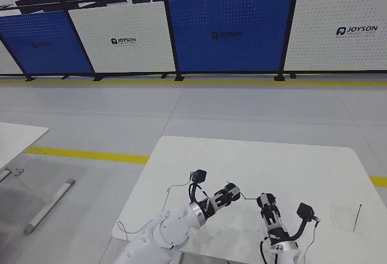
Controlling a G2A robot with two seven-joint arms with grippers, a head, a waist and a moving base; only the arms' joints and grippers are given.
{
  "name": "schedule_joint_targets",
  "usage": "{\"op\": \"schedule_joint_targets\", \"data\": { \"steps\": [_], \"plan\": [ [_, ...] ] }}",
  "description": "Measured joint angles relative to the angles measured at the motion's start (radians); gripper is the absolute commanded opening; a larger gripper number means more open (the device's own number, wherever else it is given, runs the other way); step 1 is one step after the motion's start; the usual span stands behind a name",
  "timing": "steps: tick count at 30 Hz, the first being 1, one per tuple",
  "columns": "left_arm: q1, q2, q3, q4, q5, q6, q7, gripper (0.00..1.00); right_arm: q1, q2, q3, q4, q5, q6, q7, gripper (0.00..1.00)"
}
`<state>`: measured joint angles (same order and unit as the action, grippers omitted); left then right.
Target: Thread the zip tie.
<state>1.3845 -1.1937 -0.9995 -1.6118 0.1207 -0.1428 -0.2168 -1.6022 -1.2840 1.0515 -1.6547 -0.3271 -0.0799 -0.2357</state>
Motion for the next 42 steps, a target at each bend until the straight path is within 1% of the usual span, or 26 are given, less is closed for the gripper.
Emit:
{"op": "schedule_joint_targets", "data": {
  "steps": [3, 8, 16, 21, 25, 42],
  "plan": [
    [0.0, 0.0, 0.0, 0.0, 0.0, 0.0, 0.0, 0.0, 0.001, -0.003, 0.001, 0.001, -0.003, 0.002, 0.001, 0.0],
    [0.0, 0.0, 0.0, 0.0, 0.0, 0.0, 0.0, 0.0, -0.02, -0.004, 0.015, -0.002, -0.004, -0.025, -0.017, 0.0],
    [0.0, 0.0, 0.0, 0.0, 0.0, 0.0, 0.0, 0.0, -0.036, -0.008, 0.025, -0.014, -0.015, -0.039, -0.02, 0.0],
    [0.0, 0.0, 0.0, 0.0, 0.0, 0.0, 0.0, 0.0, -0.032, -0.012, 0.022, -0.02, -0.025, -0.024, -0.011, 0.0],
    [0.0, 0.0, 0.0, 0.0, 0.0, 0.0, 0.0, 0.0, -0.027, -0.016, 0.019, -0.019, -0.038, 0.004, -0.017, 0.0],
    [0.0, 0.0, 0.0, 0.0, 0.0, 0.0, 0.0, 0.0, -0.018, -0.03, 0.016, -0.007, -0.044, 0.015, 0.001, 0.0]
  ]
}}
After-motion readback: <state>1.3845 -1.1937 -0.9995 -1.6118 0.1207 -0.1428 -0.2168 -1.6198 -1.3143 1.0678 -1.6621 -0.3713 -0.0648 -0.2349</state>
